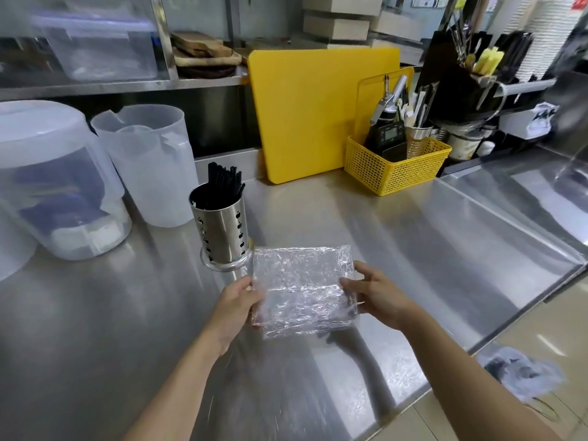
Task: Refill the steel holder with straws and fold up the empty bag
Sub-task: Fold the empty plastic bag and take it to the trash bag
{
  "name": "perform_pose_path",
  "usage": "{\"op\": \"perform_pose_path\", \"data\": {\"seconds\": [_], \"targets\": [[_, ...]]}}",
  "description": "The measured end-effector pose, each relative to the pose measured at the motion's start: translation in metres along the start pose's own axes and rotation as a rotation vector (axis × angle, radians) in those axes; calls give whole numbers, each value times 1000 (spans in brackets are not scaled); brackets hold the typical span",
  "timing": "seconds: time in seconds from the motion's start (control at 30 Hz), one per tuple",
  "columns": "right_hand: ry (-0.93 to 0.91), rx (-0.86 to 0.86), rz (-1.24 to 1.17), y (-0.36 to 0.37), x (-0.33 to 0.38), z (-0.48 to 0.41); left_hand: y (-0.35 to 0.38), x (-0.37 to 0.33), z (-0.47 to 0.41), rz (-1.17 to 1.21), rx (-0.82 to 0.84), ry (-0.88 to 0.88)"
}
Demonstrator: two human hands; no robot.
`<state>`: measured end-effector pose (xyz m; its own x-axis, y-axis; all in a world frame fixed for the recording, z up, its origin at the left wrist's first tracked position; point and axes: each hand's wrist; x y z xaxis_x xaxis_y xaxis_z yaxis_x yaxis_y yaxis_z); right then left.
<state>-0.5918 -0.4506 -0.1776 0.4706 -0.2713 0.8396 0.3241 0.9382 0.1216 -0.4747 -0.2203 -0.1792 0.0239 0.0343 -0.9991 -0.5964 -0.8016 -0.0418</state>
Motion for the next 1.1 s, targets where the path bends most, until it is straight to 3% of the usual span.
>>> {"op": "perform_pose_path", "data": {"seconds": [0.23,0.5,0.63,0.83,1.1], "targets": [[8,98,-200,-5,0,4,-2,1,-2,350,-49,-14],[44,112,-230,2,0,0,-12,3,-2,388,46,-39],[112,167,-206,3,-2,-4,-14,7,-1,176,91,-49],[85,-53,-106,13,-12,-22,-15,23,-8,204,-118,-48],[11,-246,13,25,-14,-21,-5,31,-10,19,-121,-89]]}}
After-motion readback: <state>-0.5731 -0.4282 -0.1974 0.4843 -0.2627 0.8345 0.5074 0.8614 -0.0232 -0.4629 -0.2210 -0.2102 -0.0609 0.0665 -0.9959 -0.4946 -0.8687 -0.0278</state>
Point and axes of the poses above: each hand's wrist, its own z-axis away from the middle knuckle, its own y-axis out of the palm, x = y × z, and after that the axes turned 14 degrees about y, right-handed
